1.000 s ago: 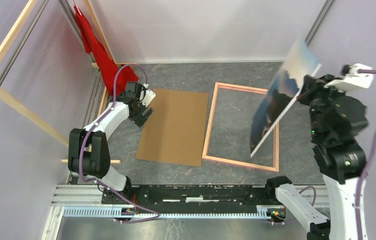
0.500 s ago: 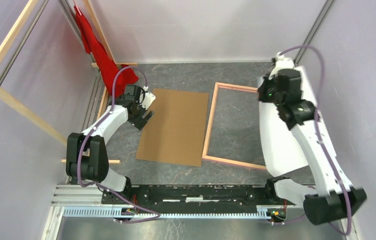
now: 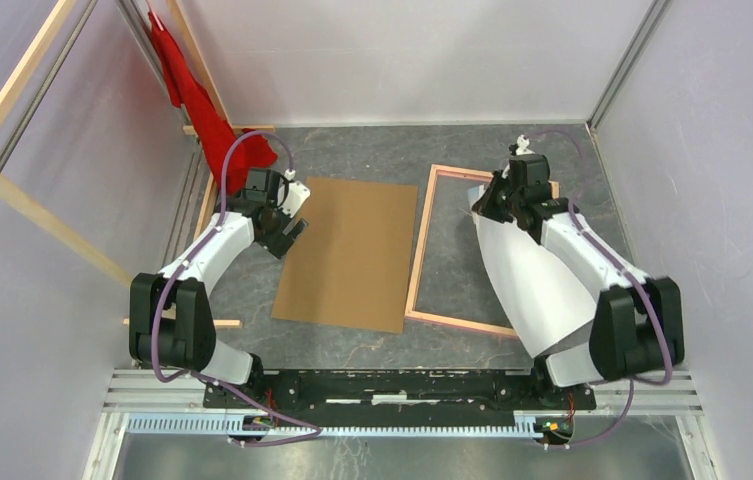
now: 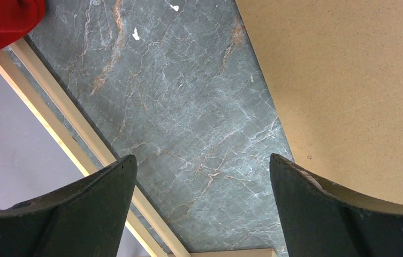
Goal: Put the photo into the frame
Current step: Turn over the photo frame item on the photo frame.
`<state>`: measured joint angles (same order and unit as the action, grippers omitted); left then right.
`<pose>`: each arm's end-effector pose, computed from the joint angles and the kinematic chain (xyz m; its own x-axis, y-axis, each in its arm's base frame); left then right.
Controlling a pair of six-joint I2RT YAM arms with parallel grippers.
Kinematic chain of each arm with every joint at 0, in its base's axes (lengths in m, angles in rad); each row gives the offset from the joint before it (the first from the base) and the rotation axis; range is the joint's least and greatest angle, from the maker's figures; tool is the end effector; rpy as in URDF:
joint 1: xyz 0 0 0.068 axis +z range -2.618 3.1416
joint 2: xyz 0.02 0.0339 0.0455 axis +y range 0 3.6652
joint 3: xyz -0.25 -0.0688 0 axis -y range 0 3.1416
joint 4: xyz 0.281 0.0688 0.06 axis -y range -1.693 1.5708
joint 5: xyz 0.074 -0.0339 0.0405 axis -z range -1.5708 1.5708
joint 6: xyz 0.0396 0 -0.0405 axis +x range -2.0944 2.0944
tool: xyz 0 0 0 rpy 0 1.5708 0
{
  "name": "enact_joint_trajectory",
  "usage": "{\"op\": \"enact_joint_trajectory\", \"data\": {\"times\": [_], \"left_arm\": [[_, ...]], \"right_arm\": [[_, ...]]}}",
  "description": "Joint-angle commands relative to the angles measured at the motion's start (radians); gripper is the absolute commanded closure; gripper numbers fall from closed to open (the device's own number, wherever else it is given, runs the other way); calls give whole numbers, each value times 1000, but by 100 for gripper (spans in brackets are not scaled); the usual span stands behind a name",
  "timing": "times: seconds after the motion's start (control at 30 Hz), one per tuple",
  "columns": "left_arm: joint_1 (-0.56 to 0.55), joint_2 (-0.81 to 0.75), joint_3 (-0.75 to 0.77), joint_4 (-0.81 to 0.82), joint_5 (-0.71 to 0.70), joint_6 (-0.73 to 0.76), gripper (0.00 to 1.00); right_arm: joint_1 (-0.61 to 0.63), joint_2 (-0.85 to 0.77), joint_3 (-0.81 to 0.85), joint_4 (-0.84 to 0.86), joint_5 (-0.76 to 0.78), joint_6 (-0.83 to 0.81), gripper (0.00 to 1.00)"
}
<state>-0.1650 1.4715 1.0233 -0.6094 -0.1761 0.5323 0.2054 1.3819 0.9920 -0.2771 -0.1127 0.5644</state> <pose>0.3266 -0.0473 0.1961 -0.7014 0.6233 -0.3456 0.5024 0.7763 0.3807 0.3367 0.0747 0.2376 -0.6664 0.4041 -0.6266 0.0796 0.8742 0.4791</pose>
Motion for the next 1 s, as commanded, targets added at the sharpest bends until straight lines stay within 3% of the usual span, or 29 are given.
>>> {"op": "enact_joint_trajectory", "data": {"times": [0.0, 0.1, 0.37, 0.53, 0.63, 0.97], "left_arm": [[-3, -23, -11, -4, 0, -40, 0], [-4, -20, -12, -3, 1, -40, 0], [-6, 4, 3, -3, 0, -41, 0], [-14, 6, 0, -2, 3, -49, 0], [-19, 6, -4, 1, 0, -51, 0], [-24, 1, -23, 18, -4, -36, 0]], "right_arm": [[1, 91, 72, 53, 32, 136, 100], [7, 105, 57, 98, 92, 232, 100], [152, 34, -3, 148, 538, 530, 100], [207, 157, 128, 21, 604, 693, 100], [230, 183, 146, 43, 647, 760, 100], [244, 193, 266, -107, 920, 832, 100]]}}
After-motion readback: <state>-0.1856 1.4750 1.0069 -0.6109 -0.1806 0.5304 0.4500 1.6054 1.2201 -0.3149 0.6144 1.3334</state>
